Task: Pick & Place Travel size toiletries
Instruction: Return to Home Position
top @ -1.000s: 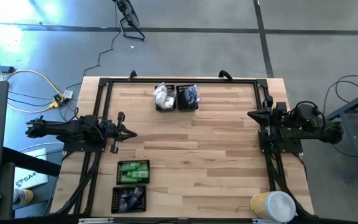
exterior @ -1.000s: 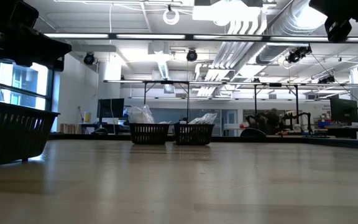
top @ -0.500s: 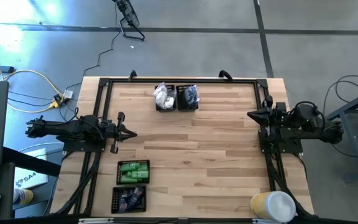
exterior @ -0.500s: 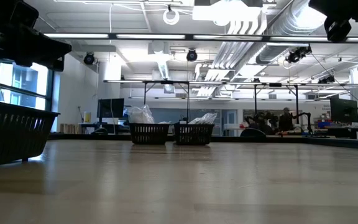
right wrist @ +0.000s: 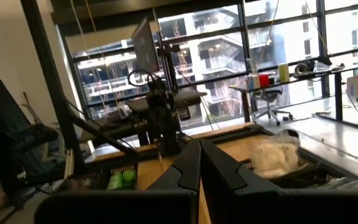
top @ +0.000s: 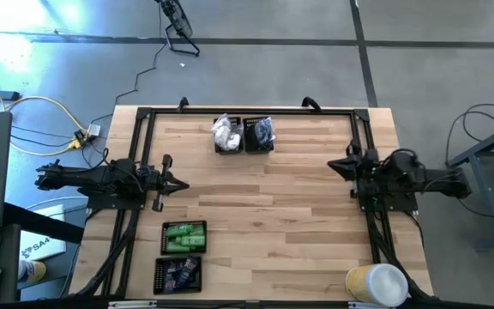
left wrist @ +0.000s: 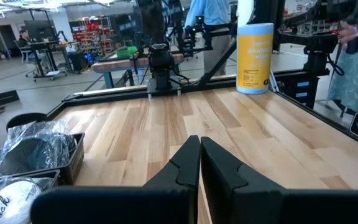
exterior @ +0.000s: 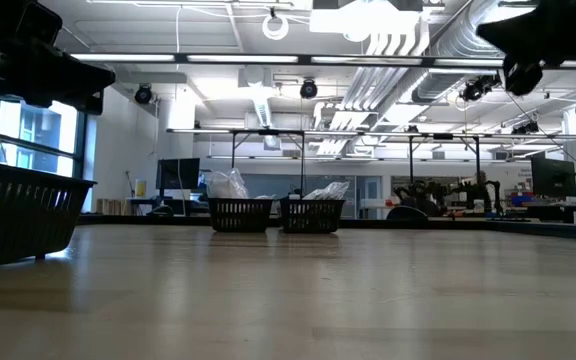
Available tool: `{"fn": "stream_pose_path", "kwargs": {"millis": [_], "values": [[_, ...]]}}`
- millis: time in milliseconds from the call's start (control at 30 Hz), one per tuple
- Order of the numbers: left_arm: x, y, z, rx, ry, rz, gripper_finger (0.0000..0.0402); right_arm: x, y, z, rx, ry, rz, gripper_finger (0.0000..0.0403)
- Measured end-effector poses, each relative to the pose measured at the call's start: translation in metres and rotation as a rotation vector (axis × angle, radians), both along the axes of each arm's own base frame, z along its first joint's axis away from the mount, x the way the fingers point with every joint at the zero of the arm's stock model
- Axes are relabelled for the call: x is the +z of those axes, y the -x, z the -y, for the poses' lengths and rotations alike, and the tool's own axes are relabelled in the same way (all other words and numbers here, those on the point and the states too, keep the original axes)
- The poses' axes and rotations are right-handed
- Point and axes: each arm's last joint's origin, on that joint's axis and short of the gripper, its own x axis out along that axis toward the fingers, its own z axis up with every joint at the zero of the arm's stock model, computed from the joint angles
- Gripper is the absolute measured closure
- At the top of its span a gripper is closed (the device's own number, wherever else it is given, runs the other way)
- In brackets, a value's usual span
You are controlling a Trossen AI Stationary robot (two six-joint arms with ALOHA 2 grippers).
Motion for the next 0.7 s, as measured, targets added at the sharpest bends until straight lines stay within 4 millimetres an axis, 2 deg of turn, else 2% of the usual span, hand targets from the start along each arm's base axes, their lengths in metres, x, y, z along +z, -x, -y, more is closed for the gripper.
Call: {"fn": "stream_pose_path", "kwargs": {"millis": [233,500,700], "values": [[0.0,0.0,0.0,-0.001,-0.001,0.0,0.0391,-0.043,-0.015,0.0,0.006,-0.031,0.045,0.04],[0.0,0.0,0.0,-0.003,-0.001,0.001,0.0391,-0.047,-0.016,0.0,-0.01,0.003,-0.002,0.04],[0.0,0.0,0.0,-0.003,-0.001,0.001,0.0391,-0.061,-0.018,0.002,-0.063,0.014,-0.146,0.04]]}}
